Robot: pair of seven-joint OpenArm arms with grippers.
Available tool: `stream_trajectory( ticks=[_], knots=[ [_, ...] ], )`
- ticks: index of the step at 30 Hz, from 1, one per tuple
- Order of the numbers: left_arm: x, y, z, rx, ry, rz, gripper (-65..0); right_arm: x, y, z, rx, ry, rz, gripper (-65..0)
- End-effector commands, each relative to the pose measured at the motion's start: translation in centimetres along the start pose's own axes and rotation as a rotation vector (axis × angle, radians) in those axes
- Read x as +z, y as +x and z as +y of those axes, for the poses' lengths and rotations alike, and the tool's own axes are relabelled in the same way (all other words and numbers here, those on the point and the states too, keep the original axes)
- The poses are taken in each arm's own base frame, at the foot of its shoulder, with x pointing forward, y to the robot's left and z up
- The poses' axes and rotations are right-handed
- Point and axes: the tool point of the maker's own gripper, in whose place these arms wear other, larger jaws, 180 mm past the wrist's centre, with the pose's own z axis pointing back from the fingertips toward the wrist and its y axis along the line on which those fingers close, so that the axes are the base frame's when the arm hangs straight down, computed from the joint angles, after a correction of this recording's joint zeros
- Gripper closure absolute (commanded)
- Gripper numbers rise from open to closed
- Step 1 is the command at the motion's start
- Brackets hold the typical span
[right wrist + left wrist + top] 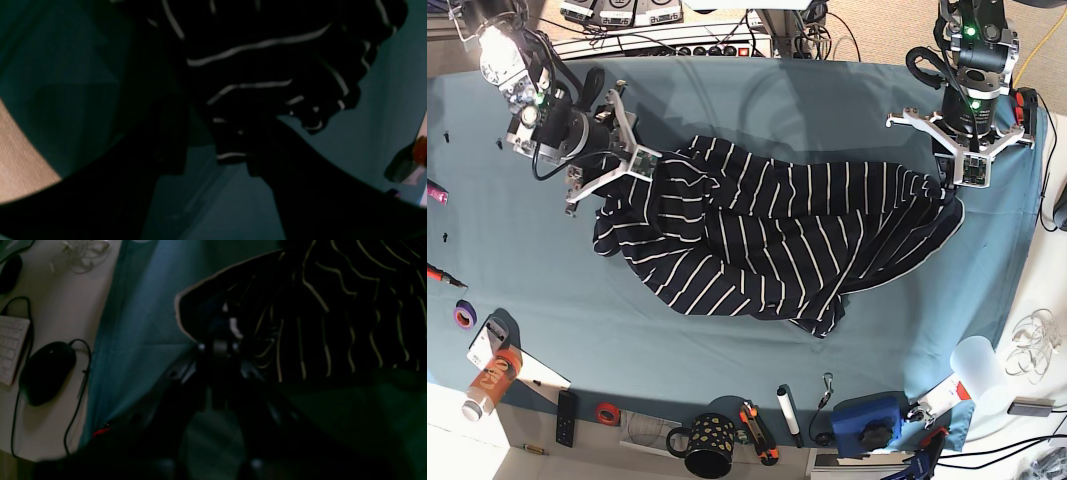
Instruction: Layout the t-shirt on the table in an organized manner, then fold the t-shirt properly
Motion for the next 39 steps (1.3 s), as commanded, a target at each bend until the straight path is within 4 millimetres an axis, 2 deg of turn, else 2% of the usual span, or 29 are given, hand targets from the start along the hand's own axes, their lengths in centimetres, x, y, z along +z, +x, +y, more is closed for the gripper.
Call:
stream_trajectory(
  ticks=[1,5,12,20,28,34,36,39],
  knots=[
    [0.3,1.1,0.1,-0.004,0.004,-0.043,0.0,0.5,0.5,-0.9,0.014,-0.03,-0.026,-26.6],
    [0.3,1.1,0.1,-0.004,0.004,-0.043,0.0,0.5,0.8,-1.6,0.036,-0.07,-0.048,-26.6],
    [0.3,1.1,0.1,-0.004,0.004,-0.043,0.0,-1.3,-1.1,-1.4,-0.015,-0.034,-0.011,-26.6],
    [0.3,1.1,0.1,-0.005,0.004,-0.043,0.0,-1.2,0.6,-2.1,-0.016,-0.048,-0.105,-26.6],
    [0.3,1.1,0.1,-0.005,0.004,-0.044,0.0,-2.0,-0.6,-3.6,-0.043,-0.06,-0.071,-26.5],
    [0.3,1.1,0.1,-0.004,0.004,-0.044,0.0,-2.0,0.1,-3.4,-0.052,-0.049,-0.111,-26.5],
    [0.3,1.1,0.1,-0.004,0.004,-0.044,0.0,-1.9,0.5,-3.4,-0.052,-0.05,-0.134,-23.1],
    [0.3,1.1,0.1,-0.004,0.004,-0.044,0.0,-1.9,0.7,-3.4,-0.051,-0.05,-0.146,-8.5]
  ],
)
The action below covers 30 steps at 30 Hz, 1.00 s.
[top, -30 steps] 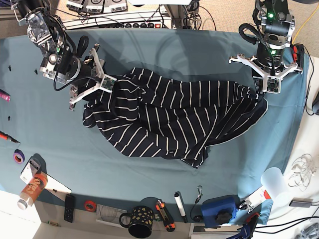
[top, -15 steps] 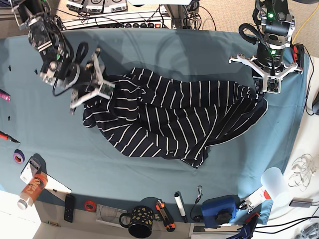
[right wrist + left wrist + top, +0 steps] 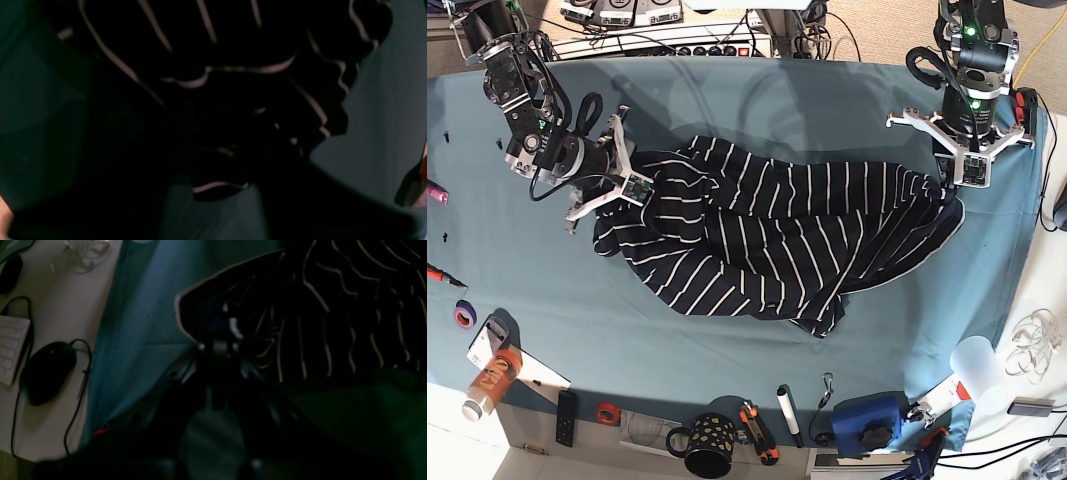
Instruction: Layout the t-shirt on the table in an organized manner, then fold the t-shirt properly
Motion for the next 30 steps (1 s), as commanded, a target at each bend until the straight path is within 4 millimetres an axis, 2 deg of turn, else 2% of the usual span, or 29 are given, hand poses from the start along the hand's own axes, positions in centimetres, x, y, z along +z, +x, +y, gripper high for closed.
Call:
stream_trajectory(
  ticks=[1,2,7,18,24,27,30],
  knots=[
    [0.3,1.1,0.1,-0.004,0.004,-0.044,0.0,0.5,0.5,-1.1,0.013,-0.031,-0.018,-3.4],
    [0.3,1.1,0.1,-0.004,0.004,-0.043,0.0,0.5,0.5,-1.6,-0.015,-0.058,-0.018,0.0],
    [0.3,1.1,0.1,-0.004,0.004,-0.043,0.0,0.8,0.4,-3.6,-0.13,-0.17,-0.021,0.0],
    [0.3,1.1,0.1,-0.004,0.005,-0.043,0.0,1.3,0.2,-4.0,-0.098,-0.21,0.023,0.0],
    [0.3,1.1,0.1,-0.005,0.004,-0.043,0.0,1.0,1.9,-5.6,-0.345,-0.345,-0.064,0.0],
    [0.3,1.1,0.1,-0.005,0.004,-0.043,0.0,0.6,2.3,-5.4,-0.357,-0.366,-0.053,0.0],
    [0.3,1.1,0.1,-0.005,0.005,-0.043,0.0,0.1,1.4,-4.5,-0.393,-0.34,0.015,0.0]
  ],
)
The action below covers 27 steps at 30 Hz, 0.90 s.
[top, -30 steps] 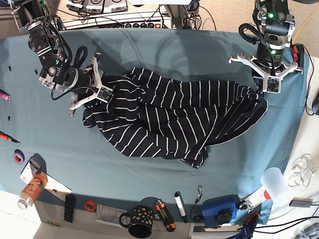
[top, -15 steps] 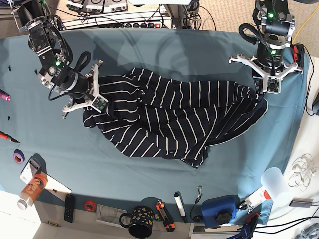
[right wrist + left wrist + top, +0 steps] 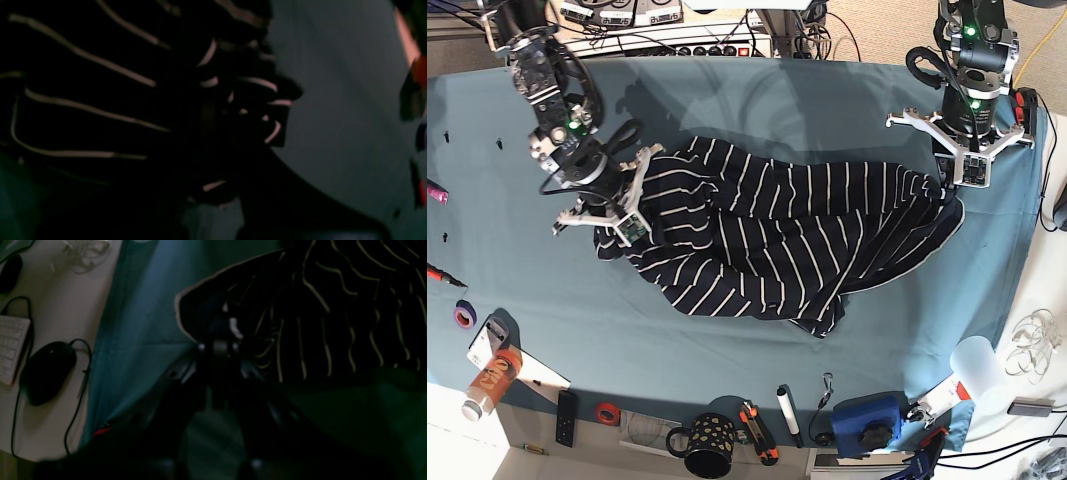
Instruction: Layout the t-shirt on the table in an organized manner, then fold the t-shirt properly
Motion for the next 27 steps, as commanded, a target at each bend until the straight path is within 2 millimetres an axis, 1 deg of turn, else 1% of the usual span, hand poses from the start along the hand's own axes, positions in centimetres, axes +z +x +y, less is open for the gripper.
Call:
stream_trajectory(
  ticks=[1,5,7,8,10,12,13,15,19,20,23,25,27],
  knots=[
    [0.3,1.1,0.1,-0.004,0.004,-0.043,0.0,0.3,1.1,-0.8,-0.004,-0.027,-0.034,0.0],
    [0.3,1.1,0.1,-0.004,0.004,-0.043,0.0,0.3,1.8,-0.3,-0.034,-0.018,-0.06,0.0],
    [0.3,1.1,0.1,-0.004,0.005,-0.043,0.0,0.7,2.9,-0.3,-0.052,-0.019,-0.103,0.0],
    [0.3,1.1,0.1,-0.004,0.004,-0.042,0.0,1.3,3.8,-0.4,-0.062,-0.022,-0.139,0.0],
    [0.3,1.0,0.1,-0.004,0.004,-0.038,0.0,3.1,6.2,-1.1,-0.08,-0.04,-0.236,0.0],
    [0.3,0.7,0.1,-0.004,0.005,-0.024,0.0,5.4,8.6,-2.4,-0.097,-0.089,-0.341,0.0],
    [0.3,0.5,0.2,-0.004,0.005,-0.013,0.0,6.5,9.5,-3.1,-0.11,-0.118,-0.387,0.0],
    [0.3,0.2,0.1,-0.004,0.005,0.004,0.0,8.3,10.7,-4.7,-0.149,-0.175,-0.458,0.0],
    [0.3,0.3,0.1,-0.004,0.004,-0.002,0.0,9.7,10.7,-7.3,-0.295,-0.228,-0.521,0.0],
    [0.2,0.7,0.1,-0.004,0.005,-0.024,0.0,10.0,10.6,-8.1,-0.325,-0.249,-0.537,0.0],
    [0.4,3.3,0.1,0.0,0.001,-0.163,0.0,11.2,10.1,-10.5,-0.39,-0.328,-0.581,0.0],
    [0.3,4.4,-0.1,0.027,-0.013,-0.207,0.0,11.8,9.7,-11.8,-0.421,-0.373,-0.593,0.0],
    [0.0,5.2,-0.2,0.052,-0.027,-0.227,0.0,11.6,8.8,-12.7,-0.458,-0.401,-0.579,0.0]
  ],
)
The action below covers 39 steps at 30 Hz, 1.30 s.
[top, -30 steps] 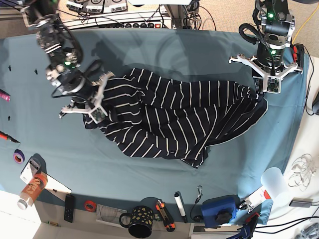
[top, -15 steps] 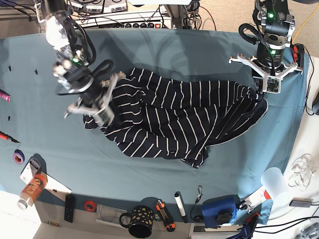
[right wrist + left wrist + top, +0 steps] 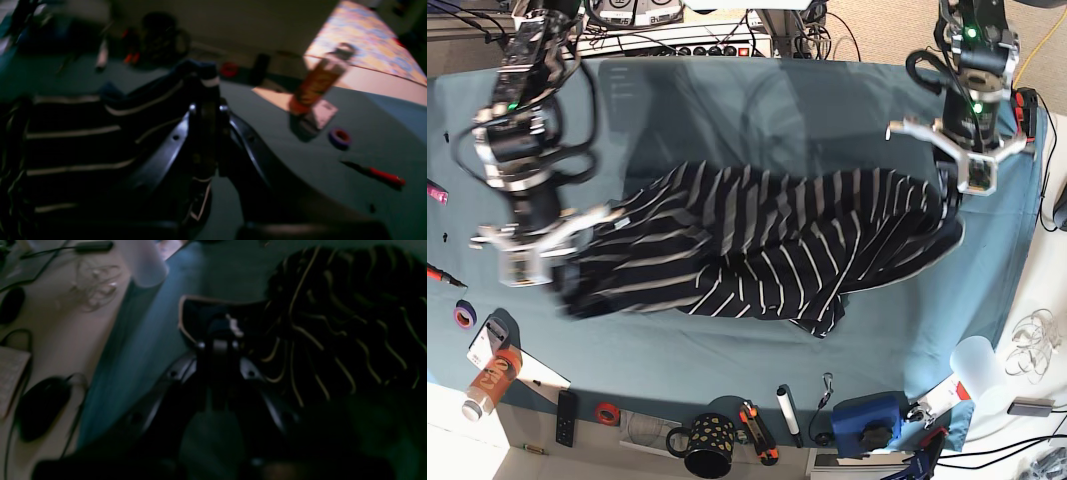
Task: Layout the t-shirt on the table in an organized manner, then fold the t-shirt properly
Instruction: 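Grasp the shirt with both grippers and lift it high off the table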
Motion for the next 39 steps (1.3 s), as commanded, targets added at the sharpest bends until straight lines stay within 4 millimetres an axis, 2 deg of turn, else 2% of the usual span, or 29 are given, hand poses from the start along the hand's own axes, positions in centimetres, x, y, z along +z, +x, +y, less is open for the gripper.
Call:
stream_trajectory(
  ticks=[1,3,5,11,15,20,24,29,32,34,38,39],
  knots=[
    [0.0,1.6,0.2,-0.008,0.006,-0.06,0.0,-0.3,0.6,-0.4,-0.002,-0.009,-0.031,0.0],
    [-0.6,3.1,0.4,-0.009,0.012,-0.107,0.0,-1.6,-0.7,-0.9,-0.023,-0.013,-0.003,0.0],
    [-1.2,4.9,0.6,-0.009,0.019,-0.165,0.0,-3.3,-1.1,-1.8,-0.049,-0.028,0.004,0.0],
    [-6.3,5.2,0.7,0.017,-0.037,-0.175,0.0,-9.1,0.0,-4.4,-0.148,-0.059,0.01,0.0],
    [-10.2,6.1,2.4,0.038,-0.005,-0.185,0.0,-13.3,1.6,-5.2,-0.238,-0.012,-0.007,0.0],
    [-14.1,10.2,3.7,0.069,0.0,-0.255,0.0,-17.7,4.6,-6.6,-0.311,0.02,-0.013,0.0],
    [-16.8,14.3,4.0,0.11,-0.048,-0.314,0.0,-20.1,8.7,-7.3,-0.341,0.056,-0.074,0.0],
    [-20.5,18.9,5.1,0.133,-0.075,-0.341,0.0,-21.2,15.5,-9.6,-0.384,0.043,-0.205,0.0],
    [-22.1,22.0,6.0,0.156,-0.09,-0.356,0.0,-20.7,20.4,-11.2,-0.393,0.036,-0.293,0.0],
    [-22.5,24.4,6.9,0.184,-0.097,-0.38,0.0,-19.8,23.9,-12.2,-0.391,0.033,-0.353,0.0],
    [-21.5,29.7,8.5,0.195,-0.105,-0.431,0.0,-17.4,30.0,-13.9,-0.385,0.027,-0.458,0.0],
    [-21.2,30.6,8.9,0.188,-0.101,-0.424,0.0,-17.3,30.4,-14.1,-0.384,0.026,-0.456,0.0]
  ],
)
